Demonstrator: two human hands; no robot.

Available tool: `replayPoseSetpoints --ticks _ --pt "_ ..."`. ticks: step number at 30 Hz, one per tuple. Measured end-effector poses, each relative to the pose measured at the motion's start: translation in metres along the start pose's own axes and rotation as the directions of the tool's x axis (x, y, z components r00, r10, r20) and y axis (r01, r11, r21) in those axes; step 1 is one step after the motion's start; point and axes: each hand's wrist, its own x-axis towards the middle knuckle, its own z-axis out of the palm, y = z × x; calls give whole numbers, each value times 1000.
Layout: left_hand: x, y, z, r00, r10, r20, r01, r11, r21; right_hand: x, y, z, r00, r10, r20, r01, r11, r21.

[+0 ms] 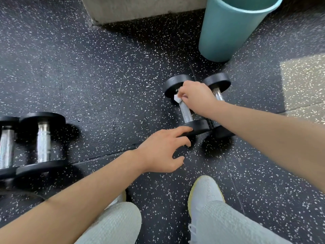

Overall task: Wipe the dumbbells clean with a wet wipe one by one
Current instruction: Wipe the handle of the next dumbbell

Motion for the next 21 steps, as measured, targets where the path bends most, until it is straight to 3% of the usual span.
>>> replayPoseSetpoints --ticks 3,7,9,15,21 --pt "1 -1 -1 1000 -17 0 17 1000 22 -7 -3 1 998 59 10 -59 997 52" --pt "0 -1 -3 1000 -17 16 16 999 30 -22 -6 -11 965 10 262 -27 998 58" --pt "1 0 -3 1000 -20 16 19 999 29 -29 -8 -12 947 -24 320 9 999 51" --pt "7 3 -2 1000 18 3 -18 1000 13 -10 0 -1 999 -13 50 13 1000 12" --pt "14 1 2 998 65 -12 -65 998 12 2 7 -1 999 -9 -41 7 999 -51"
